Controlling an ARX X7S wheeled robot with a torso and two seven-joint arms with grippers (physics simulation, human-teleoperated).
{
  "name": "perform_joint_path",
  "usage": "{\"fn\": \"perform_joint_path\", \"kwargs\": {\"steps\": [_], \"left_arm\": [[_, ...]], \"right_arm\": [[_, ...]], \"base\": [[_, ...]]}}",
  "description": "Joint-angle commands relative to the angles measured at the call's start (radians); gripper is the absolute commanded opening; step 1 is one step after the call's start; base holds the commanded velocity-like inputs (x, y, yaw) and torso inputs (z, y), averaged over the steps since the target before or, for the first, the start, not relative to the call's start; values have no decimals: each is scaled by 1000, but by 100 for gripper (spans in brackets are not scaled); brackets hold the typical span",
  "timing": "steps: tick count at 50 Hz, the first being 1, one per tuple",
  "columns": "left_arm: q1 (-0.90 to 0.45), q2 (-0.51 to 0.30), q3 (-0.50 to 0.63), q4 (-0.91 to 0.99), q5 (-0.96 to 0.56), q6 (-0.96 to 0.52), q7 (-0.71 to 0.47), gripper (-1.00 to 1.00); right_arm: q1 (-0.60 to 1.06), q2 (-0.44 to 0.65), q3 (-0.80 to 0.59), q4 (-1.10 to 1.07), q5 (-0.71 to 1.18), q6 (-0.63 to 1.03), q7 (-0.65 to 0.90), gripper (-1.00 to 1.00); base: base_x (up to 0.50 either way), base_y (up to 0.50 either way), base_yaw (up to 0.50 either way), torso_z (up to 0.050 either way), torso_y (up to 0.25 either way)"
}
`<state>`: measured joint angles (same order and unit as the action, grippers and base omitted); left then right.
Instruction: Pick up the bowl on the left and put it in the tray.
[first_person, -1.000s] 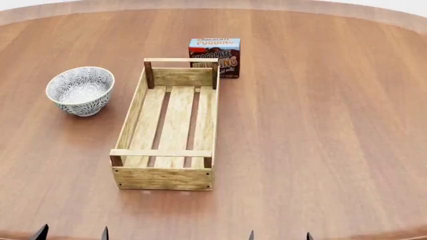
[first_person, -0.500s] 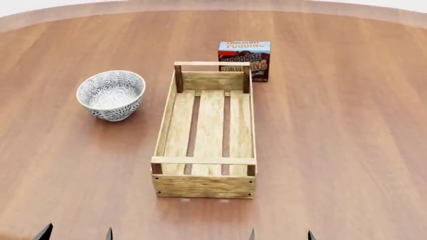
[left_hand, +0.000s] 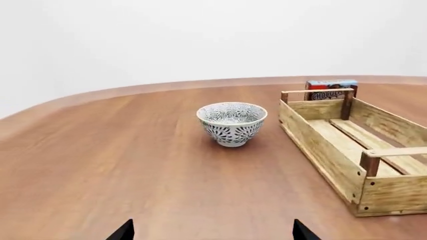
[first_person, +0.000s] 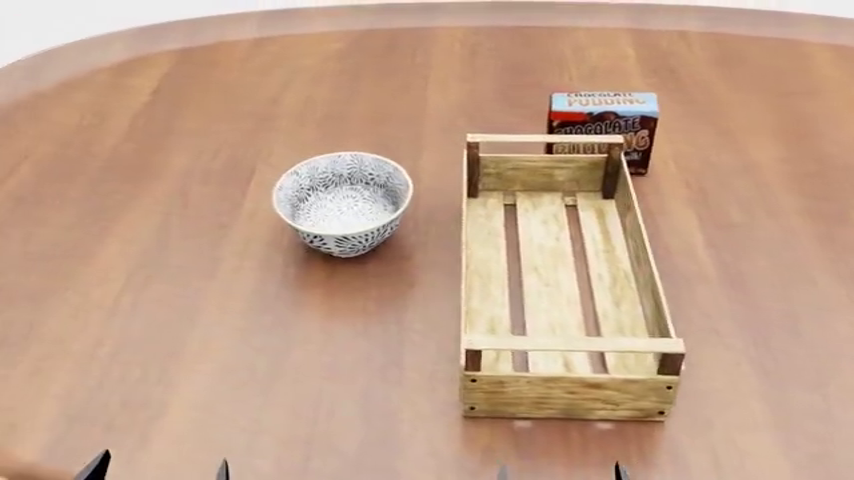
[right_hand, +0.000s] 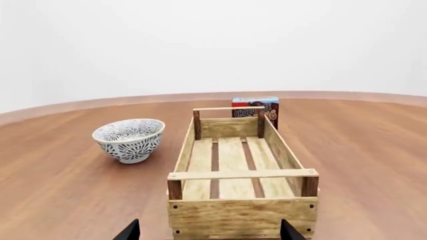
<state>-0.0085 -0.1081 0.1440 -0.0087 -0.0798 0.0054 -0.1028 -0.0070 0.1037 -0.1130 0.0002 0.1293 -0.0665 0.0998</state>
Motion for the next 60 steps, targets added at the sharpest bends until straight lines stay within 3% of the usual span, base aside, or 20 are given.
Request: {"fn": "perform_joint_path", "kwargs": {"steps": [1, 27, 36, 60], "left_arm": [[-1, -10, 13, -2, -11, -2, -12, 100], [-5, -28, 36, -6, -30, 2, -33, 100], [-6, -34, 43, -4, -36, 0, -40, 100], [-10, -48, 60, -7, -49, 3, -55, 100]], "right_arm": [[-1, 11, -14, 4, 9, -10, 12, 100], [-4, 32, -39, -4, 16, -32, 41, 100], [-1, 40, -54, -8, 9, -17, 49, 100], [-4, 52, -52, -15, 71, -40, 46, 100]], "base": [[31, 500, 0, 0, 0], [20, 500, 0, 0, 0], [33, 0, 0, 0, 0], [500, 0, 0, 0, 0]]}}
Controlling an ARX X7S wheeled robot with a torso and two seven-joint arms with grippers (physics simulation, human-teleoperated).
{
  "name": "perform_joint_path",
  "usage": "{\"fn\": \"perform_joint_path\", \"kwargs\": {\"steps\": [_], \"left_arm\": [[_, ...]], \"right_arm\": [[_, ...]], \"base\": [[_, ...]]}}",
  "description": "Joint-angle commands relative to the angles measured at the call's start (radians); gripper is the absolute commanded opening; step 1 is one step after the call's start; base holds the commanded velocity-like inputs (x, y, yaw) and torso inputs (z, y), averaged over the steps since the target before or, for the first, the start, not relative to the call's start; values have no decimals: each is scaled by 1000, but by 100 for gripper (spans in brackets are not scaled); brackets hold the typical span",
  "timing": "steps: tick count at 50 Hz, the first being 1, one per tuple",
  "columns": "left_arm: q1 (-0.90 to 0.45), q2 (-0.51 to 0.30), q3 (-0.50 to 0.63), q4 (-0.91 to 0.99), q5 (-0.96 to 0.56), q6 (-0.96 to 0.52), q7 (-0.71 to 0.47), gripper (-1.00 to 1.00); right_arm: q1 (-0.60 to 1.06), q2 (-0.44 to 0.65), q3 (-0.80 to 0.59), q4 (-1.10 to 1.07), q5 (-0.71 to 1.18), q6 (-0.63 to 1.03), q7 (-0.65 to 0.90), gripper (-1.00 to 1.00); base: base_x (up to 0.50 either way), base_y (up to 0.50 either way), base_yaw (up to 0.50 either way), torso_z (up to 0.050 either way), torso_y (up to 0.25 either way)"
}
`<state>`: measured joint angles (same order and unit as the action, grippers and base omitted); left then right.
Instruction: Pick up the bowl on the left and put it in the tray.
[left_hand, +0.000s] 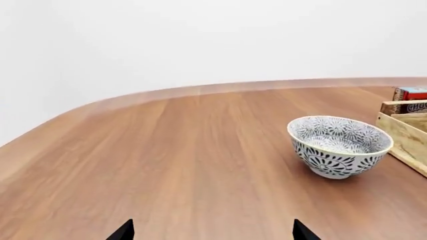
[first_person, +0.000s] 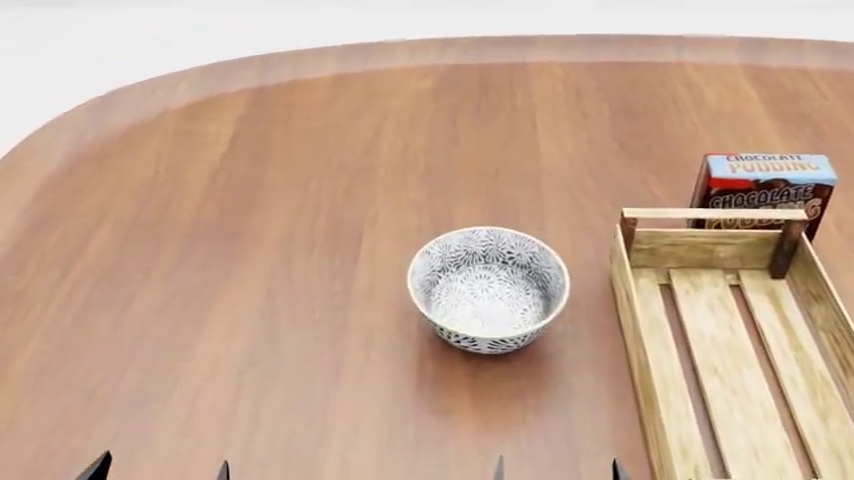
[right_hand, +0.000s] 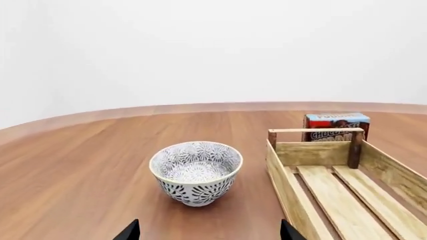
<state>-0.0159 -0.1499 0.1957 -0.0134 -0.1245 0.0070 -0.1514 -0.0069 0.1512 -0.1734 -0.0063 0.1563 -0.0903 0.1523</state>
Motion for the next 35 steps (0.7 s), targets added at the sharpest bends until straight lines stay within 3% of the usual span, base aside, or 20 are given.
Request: {"fn": "perform_joint_path", "kwargs": {"steps": [1, 11, 17, 21, 22, 28, 31, 35], "left_arm": [[-2, -7, 9, -1, -5, 0, -7, 100], [-4, -12, 13, -2, -10, 2, -16, 100], [-21, -17, 4, 21, -9, -40, -41, 100], [-42, -49, -18, 204, -63, -224, -51, 100], [-55, -63, -32, 306, -101, -324, -58, 100], [-117, -121, -60, 601, -213, -593, -76, 100], [-228, -136, -133, 775, -375, -893, -127, 100], [-319, -131, -208, 884, -497, -1053, -162, 100]], "right_arm": [[-4, 5, 8, -9, 45, -15, -6, 100], [3, 8, -5, 1, 15, -4, 23, 100], [44, 6, 3, 14, 9, 146, 78, 100], [59, 36, 7, -131, 21, 302, 101, 100], [82, 56, 13, -221, 48, 410, 102, 100], [162, 128, 18, -514, 127, 762, 114, 100], [247, 154, 77, -713, 230, 1007, 130, 100], [341, 149, 153, -827, 327, 1181, 148, 100]], "base": [[500, 0, 0, 0, 0], [500, 0, 0, 0, 0], [79, 0, 0, 0, 0], [0, 0, 0, 0, 0], [0, 0, 0, 0, 0], [0, 0, 0, 0, 0], [0, 0, 0, 0, 0], [0, 0, 0, 0, 0]]}}
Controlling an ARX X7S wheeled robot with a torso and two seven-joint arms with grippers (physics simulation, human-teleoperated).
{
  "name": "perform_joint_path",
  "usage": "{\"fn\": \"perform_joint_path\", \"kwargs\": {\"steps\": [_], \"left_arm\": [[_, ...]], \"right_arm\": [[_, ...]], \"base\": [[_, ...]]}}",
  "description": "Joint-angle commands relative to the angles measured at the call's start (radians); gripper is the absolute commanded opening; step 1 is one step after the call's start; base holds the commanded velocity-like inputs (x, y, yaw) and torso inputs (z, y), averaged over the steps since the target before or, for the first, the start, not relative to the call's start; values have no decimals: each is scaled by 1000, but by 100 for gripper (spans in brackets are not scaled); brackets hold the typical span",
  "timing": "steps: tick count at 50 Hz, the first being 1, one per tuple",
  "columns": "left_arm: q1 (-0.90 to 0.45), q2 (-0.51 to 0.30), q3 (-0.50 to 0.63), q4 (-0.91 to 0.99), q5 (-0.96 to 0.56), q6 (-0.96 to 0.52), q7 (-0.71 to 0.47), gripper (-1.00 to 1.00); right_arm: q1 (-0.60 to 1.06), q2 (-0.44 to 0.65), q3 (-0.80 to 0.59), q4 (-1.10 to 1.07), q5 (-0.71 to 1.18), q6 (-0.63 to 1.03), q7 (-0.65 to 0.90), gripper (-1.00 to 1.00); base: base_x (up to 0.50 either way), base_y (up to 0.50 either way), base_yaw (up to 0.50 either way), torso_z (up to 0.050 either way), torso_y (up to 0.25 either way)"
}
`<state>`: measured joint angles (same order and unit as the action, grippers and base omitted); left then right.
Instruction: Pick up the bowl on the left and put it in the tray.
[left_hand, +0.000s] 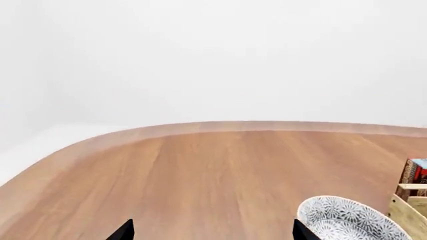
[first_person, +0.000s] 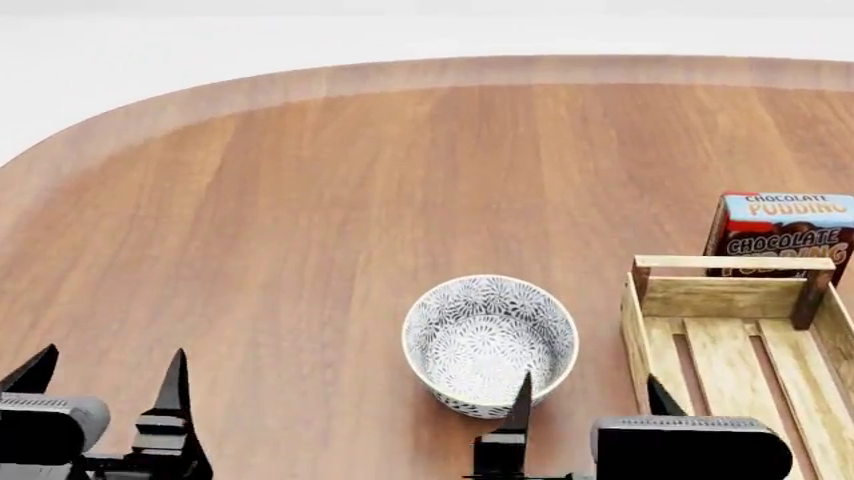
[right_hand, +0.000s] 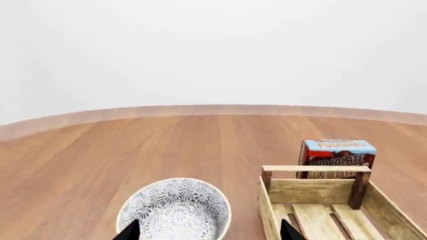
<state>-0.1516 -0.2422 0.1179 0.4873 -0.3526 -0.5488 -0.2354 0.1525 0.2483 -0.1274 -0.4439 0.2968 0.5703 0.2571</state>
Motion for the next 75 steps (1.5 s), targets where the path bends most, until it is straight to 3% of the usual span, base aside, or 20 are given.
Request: {"fn": "perform_joint_path", "kwargs": {"steps": [1, 5, 11, 16, 25, 46, 55, 75], "left_arm": [[-235, -30, -178, 424, -332, -569, -98, 100], [-360, -35, -254, 514, -431, -657, -133, 100], [-486, -51, -320, 550, -485, -633, -173, 100], [-537, -43, -411, 550, -630, -624, -220, 100], [-493, -51, -369, 507, -599, -583, -219, 100], [-416, -52, -326, 424, -536, -482, -168, 100], [-371, -59, -248, 337, -422, -412, -127, 100], [-364, -58, -237, 305, -401, -354, -112, 100]], "right_arm": [[238, 49, 143, -439, 226, 598, 55, 100], [367, 70, 176, -544, 248, 674, 87, 100], [560, 69, 273, -599, 329, 752, 122, 100], [638, 119, 289, -601, 435, 721, 220, 100], [587, 169, 206, -557, 396, 609, 242, 100], [561, 194, 174, -523, 373, 536, 255, 100], [499, 206, 131, -479, 321, 459, 240, 100], [504, 217, 104, -415, 295, 427, 238, 100]], "base": [[0, 0, 0, 0, 0], [0, 0, 0, 0, 0], [0, 0, 0, 0, 0], [0, 0, 0, 32, 0], [0, 0, 0, 50, 0], [0, 0, 0, 50, 0], [0, 0, 0, 50, 0], [0, 0, 0, 0, -157]]}}
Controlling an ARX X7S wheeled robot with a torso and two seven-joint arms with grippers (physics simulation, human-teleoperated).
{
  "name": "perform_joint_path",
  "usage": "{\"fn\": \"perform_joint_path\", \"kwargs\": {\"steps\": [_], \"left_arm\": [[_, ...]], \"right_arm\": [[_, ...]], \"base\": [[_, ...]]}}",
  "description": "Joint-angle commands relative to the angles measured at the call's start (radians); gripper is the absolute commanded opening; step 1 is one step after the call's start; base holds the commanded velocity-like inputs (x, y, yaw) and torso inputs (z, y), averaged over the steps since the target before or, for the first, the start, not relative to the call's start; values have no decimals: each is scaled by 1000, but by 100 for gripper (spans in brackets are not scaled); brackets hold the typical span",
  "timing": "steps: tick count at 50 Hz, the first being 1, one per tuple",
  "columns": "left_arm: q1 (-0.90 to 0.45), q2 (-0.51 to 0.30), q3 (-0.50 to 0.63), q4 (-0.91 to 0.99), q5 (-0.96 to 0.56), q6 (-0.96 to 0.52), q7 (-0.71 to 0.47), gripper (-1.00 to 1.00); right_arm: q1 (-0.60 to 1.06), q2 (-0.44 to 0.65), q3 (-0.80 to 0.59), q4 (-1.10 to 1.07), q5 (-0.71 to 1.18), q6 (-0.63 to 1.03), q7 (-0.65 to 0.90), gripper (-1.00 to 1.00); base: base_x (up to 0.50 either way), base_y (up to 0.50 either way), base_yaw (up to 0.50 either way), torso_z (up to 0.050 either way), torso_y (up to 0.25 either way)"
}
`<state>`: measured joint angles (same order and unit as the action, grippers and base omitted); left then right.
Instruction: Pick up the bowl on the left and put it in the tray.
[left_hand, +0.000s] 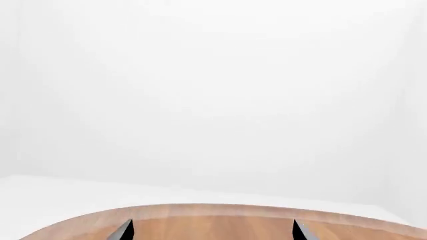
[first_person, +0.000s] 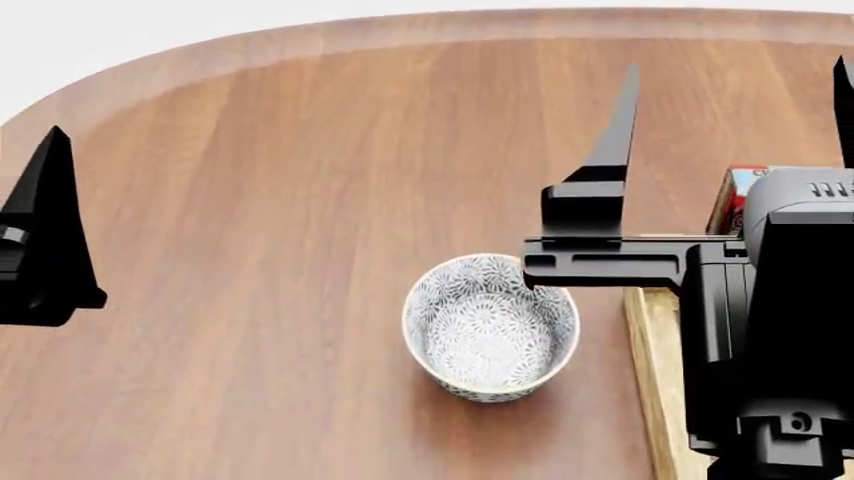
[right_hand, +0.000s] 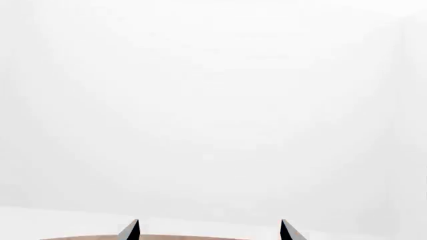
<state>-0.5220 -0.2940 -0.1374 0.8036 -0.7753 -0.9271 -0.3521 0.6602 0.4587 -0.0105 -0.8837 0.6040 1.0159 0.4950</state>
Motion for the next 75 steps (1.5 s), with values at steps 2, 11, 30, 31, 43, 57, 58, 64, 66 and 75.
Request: {"fn": "perform_joint_path", "kwargs": {"steps": [2, 11, 30, 31, 43, 57, 58, 64, 66, 75], "left_arm": [[1, -9, 21, -8, 22, 22, 1, 100], [1, -11, 32, -11, 24, 30, 2, 100], [6, -19, 36, -15, 25, 44, -8, 100], [9, -19, 34, -15, 23, 45, -8, 100], [14, -26, 39, -16, 22, 52, -11, 100], [19, -31, 41, -22, 20, 61, -15, 100], [20, -31, 42, -24, 23, 63, -15, 100], [20, -33, 41, -22, 20, 65, -21, 100], [18, -33, 40, -22, 17, 63, -23, 100], [18, -29, 34, -22, 18, 70, -41, 100]], "right_arm": [[-2, 7, -13, 28, -13, -19, 0, 100], [-7, 12, -13, 34, -14, -30, -1, 100], [-27, 18, -19, 36, -17, -69, -10, 100], [-28, 17, -17, 37, -18, -71, -8, 100], [-22, 23, -33, 38, -17, -71, -9, 100], [-22, 27, -42, 58, -12, -83, -21, 100], [-23, 27, -43, 58, -12, -84, -21, 100], [-22, 25, -34, 60, 10, -73, -25, 100], [-21, 29, -44, 61, 2, -78, -26, 100], [-4, 47, -87, 63, -10, -88, -50, 100]], "base": [[0, 0, 0, 0, -250], [0, 0, 0, 0, -250], [0, 0, 0, 0, -250], [0, 0, 0, 0, -250], [0, 0, 0, 0, -250], [0, 0, 0, 0, -250], [0, 0, 0, 0, -250], [0, 0, 0, 0, -250], [0, 0, 0, 0, -250], [0, 0, 0, 0, -212]]}}
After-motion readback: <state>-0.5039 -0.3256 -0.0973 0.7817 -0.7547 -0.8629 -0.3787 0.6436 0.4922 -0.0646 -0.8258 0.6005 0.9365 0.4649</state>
